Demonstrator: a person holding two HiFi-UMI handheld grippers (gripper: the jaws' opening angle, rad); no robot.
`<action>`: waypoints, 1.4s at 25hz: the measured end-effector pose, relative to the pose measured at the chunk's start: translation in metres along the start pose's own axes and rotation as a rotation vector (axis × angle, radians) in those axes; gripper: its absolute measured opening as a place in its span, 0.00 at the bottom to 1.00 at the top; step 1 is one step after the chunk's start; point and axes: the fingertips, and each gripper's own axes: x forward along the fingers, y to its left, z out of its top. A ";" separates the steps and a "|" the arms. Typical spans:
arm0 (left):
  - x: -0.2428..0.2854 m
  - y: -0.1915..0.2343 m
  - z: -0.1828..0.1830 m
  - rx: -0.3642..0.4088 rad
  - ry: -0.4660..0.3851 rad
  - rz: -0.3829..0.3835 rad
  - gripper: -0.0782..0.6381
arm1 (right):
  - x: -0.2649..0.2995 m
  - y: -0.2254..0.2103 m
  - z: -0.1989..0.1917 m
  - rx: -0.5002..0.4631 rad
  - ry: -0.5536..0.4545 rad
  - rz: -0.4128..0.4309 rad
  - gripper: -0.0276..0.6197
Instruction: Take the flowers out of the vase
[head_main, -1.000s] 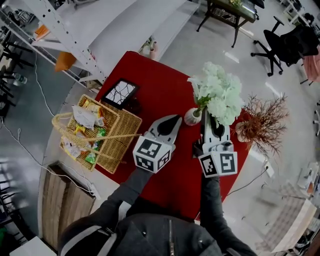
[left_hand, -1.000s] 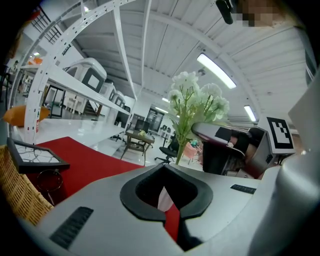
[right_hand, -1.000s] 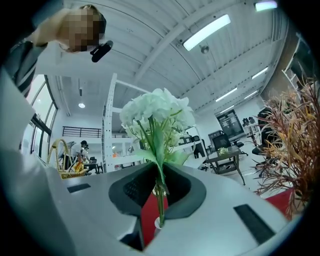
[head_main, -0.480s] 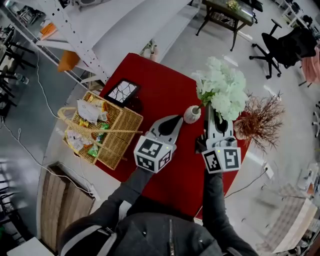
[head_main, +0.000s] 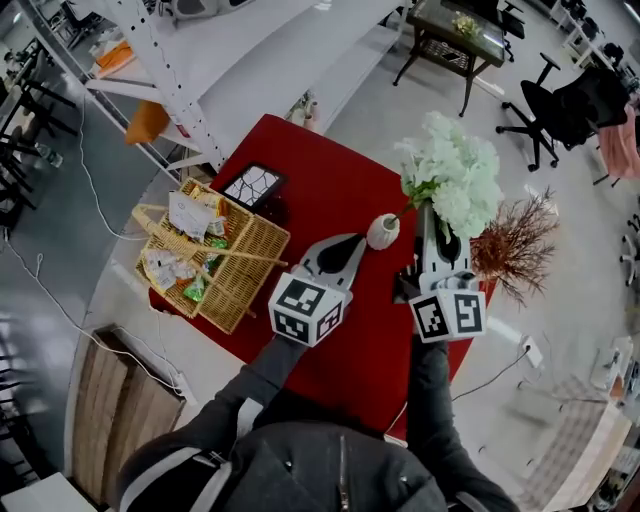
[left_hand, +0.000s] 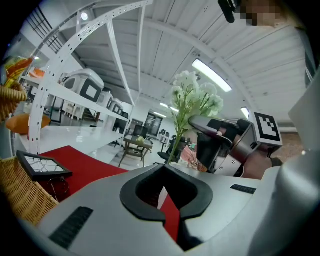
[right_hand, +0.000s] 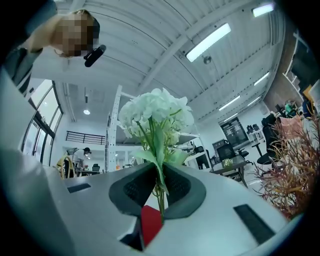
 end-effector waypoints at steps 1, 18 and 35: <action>-0.001 -0.002 0.001 0.002 -0.002 -0.001 0.12 | -0.001 0.000 0.003 -0.001 -0.004 0.000 0.10; -0.022 -0.048 -0.005 0.035 -0.007 -0.020 0.12 | -0.049 0.012 0.024 -0.009 -0.014 0.021 0.10; -0.071 -0.132 -0.047 0.044 -0.012 -0.010 0.12 | -0.167 0.030 0.010 0.012 0.074 0.047 0.10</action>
